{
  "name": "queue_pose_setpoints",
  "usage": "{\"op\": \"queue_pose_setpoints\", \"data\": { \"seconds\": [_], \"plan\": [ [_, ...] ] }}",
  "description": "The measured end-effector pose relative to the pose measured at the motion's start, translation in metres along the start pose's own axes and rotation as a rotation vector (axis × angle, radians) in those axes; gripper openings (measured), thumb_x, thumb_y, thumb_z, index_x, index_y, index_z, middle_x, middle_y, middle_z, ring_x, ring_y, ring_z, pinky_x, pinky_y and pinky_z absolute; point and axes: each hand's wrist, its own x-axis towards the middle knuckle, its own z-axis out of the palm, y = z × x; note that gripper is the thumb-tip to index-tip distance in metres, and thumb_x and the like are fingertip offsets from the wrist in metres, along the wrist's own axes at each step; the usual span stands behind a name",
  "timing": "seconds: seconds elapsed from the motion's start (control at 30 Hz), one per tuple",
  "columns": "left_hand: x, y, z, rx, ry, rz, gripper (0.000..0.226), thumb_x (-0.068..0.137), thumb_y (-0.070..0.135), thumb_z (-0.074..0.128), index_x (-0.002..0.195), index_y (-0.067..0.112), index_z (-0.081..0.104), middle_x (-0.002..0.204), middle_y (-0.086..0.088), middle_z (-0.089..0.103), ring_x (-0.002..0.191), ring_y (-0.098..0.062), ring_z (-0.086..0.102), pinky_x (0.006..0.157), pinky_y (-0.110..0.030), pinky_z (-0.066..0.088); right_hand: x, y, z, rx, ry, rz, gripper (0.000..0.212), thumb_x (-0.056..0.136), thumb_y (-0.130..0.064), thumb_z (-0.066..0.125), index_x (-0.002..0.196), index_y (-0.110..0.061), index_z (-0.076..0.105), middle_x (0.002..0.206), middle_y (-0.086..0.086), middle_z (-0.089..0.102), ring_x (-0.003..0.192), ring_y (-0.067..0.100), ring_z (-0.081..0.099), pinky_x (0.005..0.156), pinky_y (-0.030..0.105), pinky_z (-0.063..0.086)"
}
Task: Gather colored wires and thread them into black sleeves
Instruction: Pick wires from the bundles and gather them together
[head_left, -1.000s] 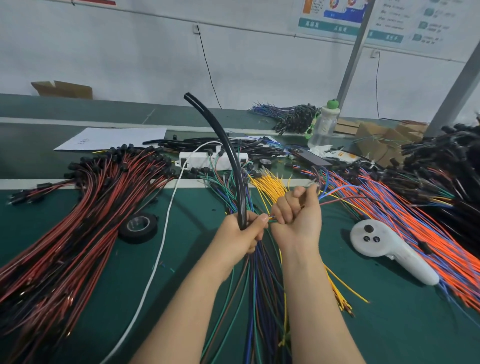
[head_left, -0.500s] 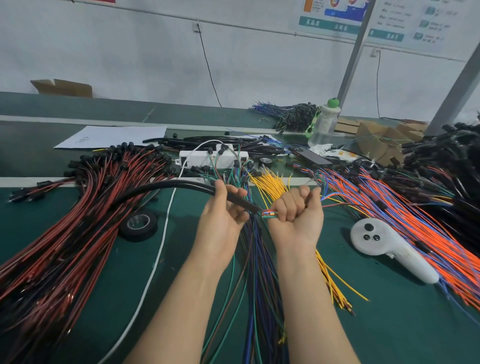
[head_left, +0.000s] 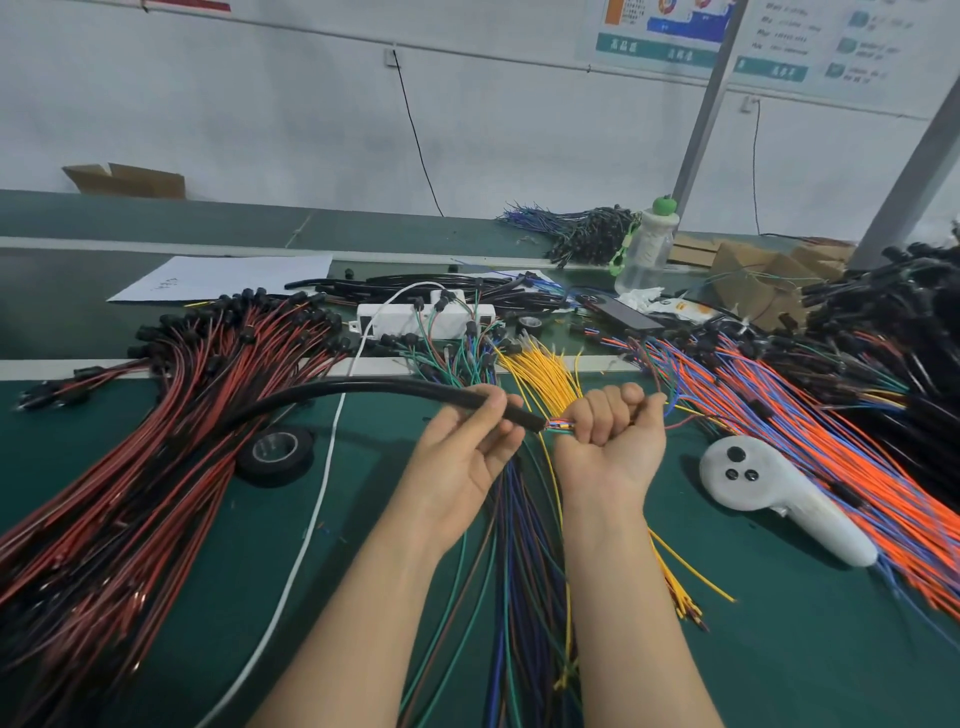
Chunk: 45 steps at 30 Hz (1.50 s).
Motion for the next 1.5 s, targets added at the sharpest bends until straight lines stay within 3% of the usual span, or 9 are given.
{"op": "queue_pose_setpoints", "data": {
  "seconds": [0.6, 0.87, 0.97, 1.07, 1.17, 1.23, 1.33, 1.4, 1.5],
  "plan": [
    [0.0, -0.021, 0.011, -0.12, 0.115, 0.077, 0.014, 0.089, 0.001, 0.053, 0.079, 0.007, 0.06, 0.078, -0.006, 0.07, 0.063, -0.004, 0.064, 0.062, -0.015, 0.054, -0.001, -0.001, 0.001, -0.121, 0.029, -0.103, 0.05, 0.103, -0.041, 0.032, 0.062, -0.014, 0.041, 0.041, -0.007, 0.019, 0.03, 0.007, 0.015, 0.029, 0.017, 0.015],
    [-0.002, -0.027, 0.009, 0.087, 0.01, 0.006, 0.007, 0.072, 0.016, 0.065, 0.077, 0.013, 0.063, 0.09, -0.011, 0.07, 0.068, -0.008, 0.065, 0.065, -0.017, 0.054, 0.004, -0.005, -0.001, -0.158, 0.048, -0.146, 0.05, 0.104, -0.042, 0.031, 0.064, -0.013, 0.041, 0.041, -0.007, 0.021, 0.03, 0.006, 0.017, 0.03, 0.018, 0.014],
    [0.0, -0.025, 0.01, 0.053, 0.055, 0.027, 0.002, 0.08, 0.01, 0.061, 0.081, 0.009, 0.063, 0.085, -0.009, 0.069, 0.066, -0.007, 0.065, 0.063, -0.015, 0.054, 0.006, 0.004, -0.001, -0.335, 0.044, -0.165, 0.056, 0.102, -0.046, 0.029, 0.064, -0.01, 0.048, 0.041, -0.003, 0.032, 0.033, 0.011, 0.032, 0.036, 0.016, 0.028],
    [0.001, -0.021, 0.012, 0.077, 0.057, 0.091, 0.005, 0.083, 0.008, 0.059, 0.086, 0.007, 0.063, 0.08, -0.006, 0.07, 0.066, -0.007, 0.065, 0.063, -0.016, 0.053, 0.005, 0.023, -0.006, -0.782, 0.025, -0.114, 0.071, 0.1, -0.053, 0.023, 0.062, -0.014, 0.068, 0.059, 0.005, 0.064, 0.057, 0.018, 0.059, 0.055, 0.024, 0.048],
    [0.002, -0.013, 0.012, 0.21, 0.055, 0.18, 0.009, 0.089, 0.004, 0.054, 0.086, 0.006, 0.062, 0.073, -0.001, 0.071, 0.065, -0.007, 0.065, 0.063, -0.017, 0.053, 0.0, 0.041, -0.011, -0.993, -0.064, 0.01, 0.066, 0.101, -0.051, 0.022, 0.074, -0.018, 0.073, 0.071, 0.001, 0.071, 0.069, 0.016, 0.064, 0.069, 0.028, 0.049],
    [0.004, 0.0, 0.007, 0.246, 0.105, 0.224, 0.014, 0.091, 0.001, 0.053, 0.083, 0.007, 0.062, 0.067, 0.002, 0.069, 0.059, -0.003, 0.063, 0.06, -0.014, 0.052, -0.001, 0.041, -0.009, -0.88, -0.123, 0.119, 0.047, 0.101, -0.044, 0.034, 0.087, -0.02, 0.072, 0.077, -0.003, 0.067, 0.065, 0.011, 0.058, 0.062, 0.02, 0.047],
    [0.006, 0.025, -0.006, 0.184, 0.184, 0.272, 0.016, 0.091, 0.002, 0.054, 0.078, 0.008, 0.062, 0.062, 0.005, 0.065, 0.054, -0.002, 0.06, 0.057, -0.013, 0.051, 0.01, 0.021, 0.0, -0.444, -0.109, 0.2, 0.023, 0.097, -0.034, 0.048, 0.084, -0.021, 0.063, 0.063, -0.007, 0.055, 0.035, 0.002, 0.03, 0.034, 0.012, 0.023],
    [0.006, 0.038, -0.016, 0.106, 0.237, 0.312, 0.016, 0.091, 0.003, 0.054, 0.077, 0.007, 0.061, 0.063, 0.003, 0.065, 0.056, -0.002, 0.061, 0.058, -0.013, 0.052, 0.02, 0.006, 0.006, -0.316, -0.105, 0.245, 0.03, 0.099, -0.033, 0.045, 0.072, -0.019, 0.05, 0.054, -0.008, 0.048, 0.028, 0.002, 0.023, 0.032, 0.012, 0.014],
    [0.007, 0.042, -0.021, 0.049, 0.267, 0.338, 0.014, 0.092, 0.005, 0.054, 0.08, 0.006, 0.062, 0.075, -0.003, 0.068, 0.059, -0.002, 0.061, 0.061, -0.013, 0.052, 0.027, 0.006, 0.013, -0.377, -0.042, 0.199, 0.04, 0.102, -0.034, 0.039, 0.066, -0.016, 0.037, 0.056, -0.003, 0.04, 0.027, 0.002, 0.021, 0.029, 0.011, 0.014]
  ]
}}
